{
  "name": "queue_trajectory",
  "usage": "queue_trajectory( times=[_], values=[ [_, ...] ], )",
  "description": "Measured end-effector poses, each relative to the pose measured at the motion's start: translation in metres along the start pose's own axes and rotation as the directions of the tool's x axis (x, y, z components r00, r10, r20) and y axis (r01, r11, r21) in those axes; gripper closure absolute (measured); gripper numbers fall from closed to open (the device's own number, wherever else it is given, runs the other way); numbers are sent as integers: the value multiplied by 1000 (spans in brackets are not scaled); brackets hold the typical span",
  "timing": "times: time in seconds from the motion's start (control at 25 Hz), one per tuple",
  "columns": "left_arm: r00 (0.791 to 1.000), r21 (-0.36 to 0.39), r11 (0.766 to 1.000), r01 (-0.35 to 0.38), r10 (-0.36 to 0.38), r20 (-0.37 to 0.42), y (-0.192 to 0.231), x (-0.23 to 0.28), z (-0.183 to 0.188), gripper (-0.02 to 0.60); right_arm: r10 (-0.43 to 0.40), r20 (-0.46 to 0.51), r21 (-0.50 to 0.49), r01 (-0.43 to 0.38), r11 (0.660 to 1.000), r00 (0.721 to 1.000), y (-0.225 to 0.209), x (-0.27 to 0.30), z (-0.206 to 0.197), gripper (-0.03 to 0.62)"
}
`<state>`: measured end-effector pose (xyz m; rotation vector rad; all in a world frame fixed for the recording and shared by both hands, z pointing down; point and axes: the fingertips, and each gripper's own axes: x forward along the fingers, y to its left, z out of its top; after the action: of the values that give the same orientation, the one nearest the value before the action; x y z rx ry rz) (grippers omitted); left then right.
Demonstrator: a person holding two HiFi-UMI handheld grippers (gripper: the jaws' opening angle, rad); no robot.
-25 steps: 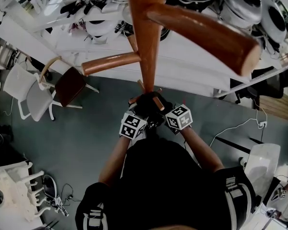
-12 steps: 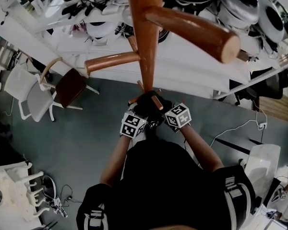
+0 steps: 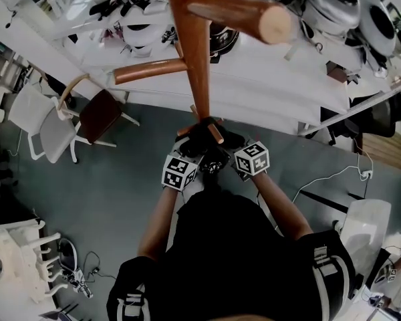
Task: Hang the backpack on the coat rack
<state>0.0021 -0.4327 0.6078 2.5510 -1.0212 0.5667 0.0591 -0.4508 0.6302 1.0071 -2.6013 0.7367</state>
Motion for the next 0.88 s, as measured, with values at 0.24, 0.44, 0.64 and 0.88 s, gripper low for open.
queue_trajectory(
  times=[0.24,0.44,0.64,0.88],
  values=[
    [1000,12,1000,-26,27,-16,-13,-18,-10,397,-8,29,-6,8,1000,1000,7,-25,-6,362],
    [999,-10,999,-51,51,-5,-27,-37,-19,397,-14,10,-54,15,998,1000,15,-48,-21,364],
    [997,-38,996,-76,76,-9,-44,-50,-34,397,-6,-26,-62,4,998,1000,28,-68,-44,370],
    [995,-58,994,-95,95,-3,-67,-68,-49,397,-32,-64,-99,26,995,997,42,-90,-72,502]
  ],
)
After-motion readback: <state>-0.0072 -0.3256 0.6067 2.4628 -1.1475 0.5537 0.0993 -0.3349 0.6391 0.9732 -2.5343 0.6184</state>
